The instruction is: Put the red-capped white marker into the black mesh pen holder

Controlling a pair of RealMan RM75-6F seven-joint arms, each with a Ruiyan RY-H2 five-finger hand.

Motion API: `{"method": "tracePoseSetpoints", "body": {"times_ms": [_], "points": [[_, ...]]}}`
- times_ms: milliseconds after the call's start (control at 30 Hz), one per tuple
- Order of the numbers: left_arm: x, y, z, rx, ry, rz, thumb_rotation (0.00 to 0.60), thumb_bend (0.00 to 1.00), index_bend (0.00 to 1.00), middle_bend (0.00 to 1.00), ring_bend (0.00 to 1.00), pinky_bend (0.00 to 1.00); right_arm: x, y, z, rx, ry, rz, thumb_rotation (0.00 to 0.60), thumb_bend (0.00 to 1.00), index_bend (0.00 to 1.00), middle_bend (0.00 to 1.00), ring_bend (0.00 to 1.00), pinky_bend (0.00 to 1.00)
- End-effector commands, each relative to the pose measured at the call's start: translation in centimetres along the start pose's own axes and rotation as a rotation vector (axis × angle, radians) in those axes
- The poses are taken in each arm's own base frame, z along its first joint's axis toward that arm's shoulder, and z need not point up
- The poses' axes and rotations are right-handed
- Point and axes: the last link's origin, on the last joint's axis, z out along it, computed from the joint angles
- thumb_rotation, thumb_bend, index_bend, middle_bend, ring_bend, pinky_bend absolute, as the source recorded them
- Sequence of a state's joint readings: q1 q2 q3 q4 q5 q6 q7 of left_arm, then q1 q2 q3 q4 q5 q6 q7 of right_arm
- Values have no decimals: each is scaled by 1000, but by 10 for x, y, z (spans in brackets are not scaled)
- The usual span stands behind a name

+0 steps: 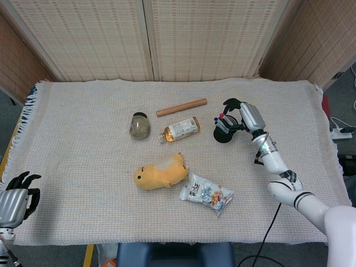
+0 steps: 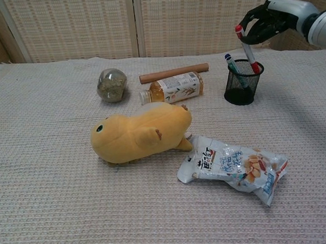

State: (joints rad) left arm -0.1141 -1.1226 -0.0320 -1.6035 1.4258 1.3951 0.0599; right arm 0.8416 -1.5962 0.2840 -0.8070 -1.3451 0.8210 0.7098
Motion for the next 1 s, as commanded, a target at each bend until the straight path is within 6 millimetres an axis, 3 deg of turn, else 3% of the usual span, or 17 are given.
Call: {"method": "tracePoseSetpoints", "body": {"times_ms": [33, 167, 333, 533, 833, 900, 1000], "points": [[0, 0, 0, 2, -2, 1, 600, 586, 365, 211, 94, 156, -4, 0, 1, 2, -16, -6, 600, 402, 702, 273, 331, 262], [-1, -1, 1, 4, -6, 2, 600, 585, 365, 211, 94, 156, -4, 0, 3, 1, -22, -13, 600, 402, 663, 272, 307, 257], [-1, -2, 1, 9, -7, 1, 600, 586, 364, 211, 94, 157, -4, 0, 1, 2, -41, -20, 600, 371, 460, 214, 245, 205], [-1, -1, 0, 6, -9, 6, 600, 585, 365, 211, 94, 156, -1, 2, -3, -6, -46, -49, 600, 294, 352, 169, 202, 144], [-3, 0, 1, 6, -15, 9, 600, 585, 365, 211, 94, 156, 7, -6, -11, 37, -15, -38, 600, 290, 329, 155, 191, 135], [-3, 0, 1, 5, -13, 8, 600, 585, 365, 211, 94, 156, 13, -9, -20, 69, -4, -58, 600, 289, 330, 155, 192, 136], [-4, 2, 0, -4, -20, 7, 600, 585, 364, 211, 93, 156, 29, -8, -49, 108, 25, -142, 600, 287, 332, 155, 199, 137]]}}
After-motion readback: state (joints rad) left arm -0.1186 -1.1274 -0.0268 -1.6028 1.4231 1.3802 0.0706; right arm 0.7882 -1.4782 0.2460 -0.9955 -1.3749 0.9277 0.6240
